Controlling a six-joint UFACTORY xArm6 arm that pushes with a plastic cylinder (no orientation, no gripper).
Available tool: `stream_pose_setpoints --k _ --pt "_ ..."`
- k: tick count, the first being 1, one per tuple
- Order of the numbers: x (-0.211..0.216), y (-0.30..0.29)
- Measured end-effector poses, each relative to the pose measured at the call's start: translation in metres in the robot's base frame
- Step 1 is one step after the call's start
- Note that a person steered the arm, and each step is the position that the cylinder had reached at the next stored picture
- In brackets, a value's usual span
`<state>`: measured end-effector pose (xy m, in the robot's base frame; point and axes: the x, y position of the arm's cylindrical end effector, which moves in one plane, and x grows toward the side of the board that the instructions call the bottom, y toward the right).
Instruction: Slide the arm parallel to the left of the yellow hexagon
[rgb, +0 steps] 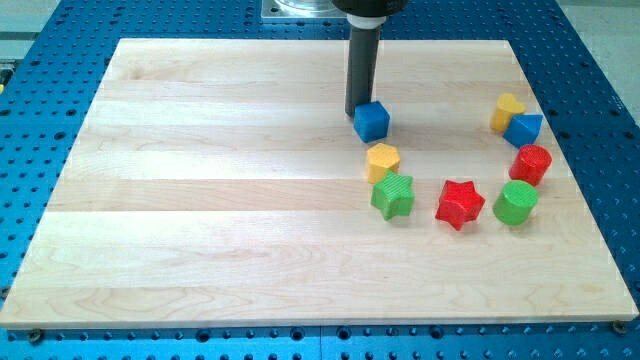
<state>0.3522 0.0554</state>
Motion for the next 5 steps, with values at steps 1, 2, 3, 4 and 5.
stream_pose_setpoints --k 1,2,3,4,5 --pt "0.005 0.001" --pt "-0.028 -0.031" --pt "-0.033 -0.04" --pt "-0.035 -0.036" --pt "-0.04 -0.014"
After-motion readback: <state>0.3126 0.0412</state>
